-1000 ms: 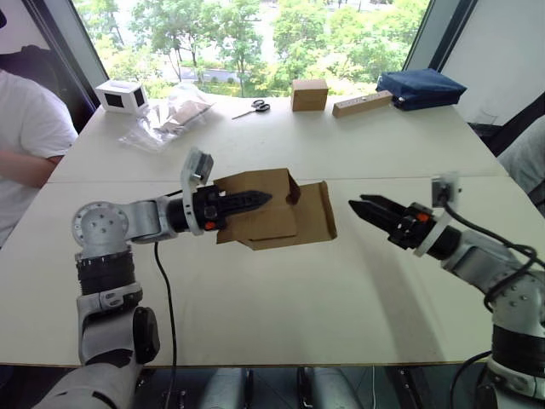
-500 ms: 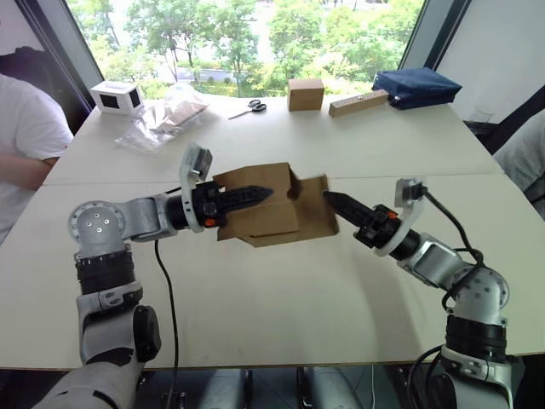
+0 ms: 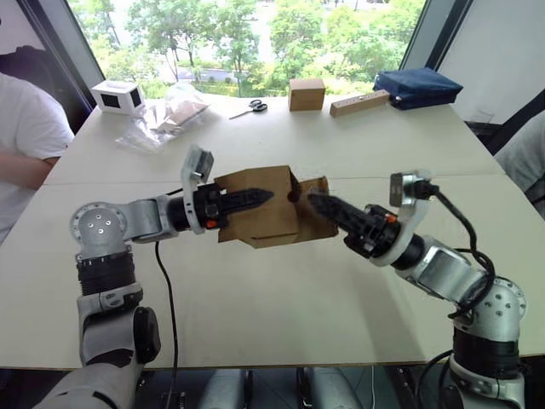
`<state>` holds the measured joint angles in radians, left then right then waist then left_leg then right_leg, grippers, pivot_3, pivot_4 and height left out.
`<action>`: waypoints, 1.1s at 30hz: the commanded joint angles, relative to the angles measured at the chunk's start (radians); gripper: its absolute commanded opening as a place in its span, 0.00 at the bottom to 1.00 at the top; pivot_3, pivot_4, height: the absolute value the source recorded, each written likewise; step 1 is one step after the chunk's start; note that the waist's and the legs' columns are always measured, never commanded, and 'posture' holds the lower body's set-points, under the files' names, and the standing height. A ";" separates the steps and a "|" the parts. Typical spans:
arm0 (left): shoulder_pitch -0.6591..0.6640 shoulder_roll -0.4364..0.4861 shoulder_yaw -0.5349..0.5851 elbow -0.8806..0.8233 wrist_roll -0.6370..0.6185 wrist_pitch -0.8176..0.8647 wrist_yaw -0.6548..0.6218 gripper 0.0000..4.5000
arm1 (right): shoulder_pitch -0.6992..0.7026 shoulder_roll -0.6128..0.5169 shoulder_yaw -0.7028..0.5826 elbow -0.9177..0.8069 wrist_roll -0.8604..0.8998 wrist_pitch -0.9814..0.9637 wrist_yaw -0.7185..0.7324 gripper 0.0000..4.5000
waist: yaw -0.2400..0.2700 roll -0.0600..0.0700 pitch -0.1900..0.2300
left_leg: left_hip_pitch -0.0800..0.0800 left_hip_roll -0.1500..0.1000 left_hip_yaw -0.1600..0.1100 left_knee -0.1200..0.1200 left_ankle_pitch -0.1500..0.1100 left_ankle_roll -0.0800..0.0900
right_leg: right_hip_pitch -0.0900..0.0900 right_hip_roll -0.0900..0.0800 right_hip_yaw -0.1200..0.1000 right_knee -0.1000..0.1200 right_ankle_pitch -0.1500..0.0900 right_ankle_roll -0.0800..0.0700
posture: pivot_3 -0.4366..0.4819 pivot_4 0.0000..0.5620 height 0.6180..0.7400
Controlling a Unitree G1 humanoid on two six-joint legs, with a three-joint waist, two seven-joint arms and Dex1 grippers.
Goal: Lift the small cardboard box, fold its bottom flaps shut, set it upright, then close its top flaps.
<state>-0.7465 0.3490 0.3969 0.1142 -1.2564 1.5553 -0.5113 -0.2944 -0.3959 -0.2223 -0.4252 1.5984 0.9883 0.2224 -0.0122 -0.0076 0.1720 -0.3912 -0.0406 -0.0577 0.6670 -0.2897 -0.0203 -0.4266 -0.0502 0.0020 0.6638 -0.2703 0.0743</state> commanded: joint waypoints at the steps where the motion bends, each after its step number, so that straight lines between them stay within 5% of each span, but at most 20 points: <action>1: -0.004 0.003 0.002 -0.031 -0.036 -0.010 -0.001 0.00 | -0.007 -0.009 0.017 -0.015 -0.035 -0.042 0.012 0.93 | 0.000 0.000 0.000 | 0.000 0.000 0.000 0.000 0.000 0.000 | 0.000 0.000 0.000 0.000 0.000 0.000 | 0.48 0.27 1.00; 11: 0.007 0.012 0.008 -0.042 -0.059 -0.007 0.011 0.00 | 0.008 -0.139 -0.152 0.121 -0.067 -0.133 0.059 0.93 | 0.003 0.000 0.000 | 0.000 0.000 0.000 0.000 0.000 0.000 | 0.000 0.000 0.000 -0.001 0.000 0.000 | 0.48 0.27 1.00; 21: -0.004 0.006 0.003 -0.046 -0.093 -0.017 0.035 0.00 | 0.015 -0.071 -0.001 0.248 -0.255 -0.109 0.190 0.93 | -0.001 0.000 0.000 | 0.000 0.001 0.000 0.000 0.000 0.001 | 0.000 0.001 0.000 0.000 0.000 0.000 | 0.48 0.27 1.00; 33: 0.026 0.024 -0.013 -0.058 -0.103 -0.044 0.042 0.00 | -0.002 -0.056 -0.044 0.050 0.053 -0.089 0.029 0.93 | 0.001 0.000 0.000 | 0.000 0.001 0.000 0.000 0.000 0.001 | 0.000 0.000 0.001 -0.001 0.000 0.000 | 0.48 0.27 1.00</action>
<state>-0.7143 0.3639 0.3802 0.0824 -1.3312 1.5325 -0.4660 -0.2931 -0.4442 -0.2599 -0.3175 1.5950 0.9078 0.2713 -0.0109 -0.0076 0.1721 -0.3913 -0.0399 -0.0574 0.6670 -0.2901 -0.0197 -0.4263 -0.0497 0.0025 0.6632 -0.2703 0.0742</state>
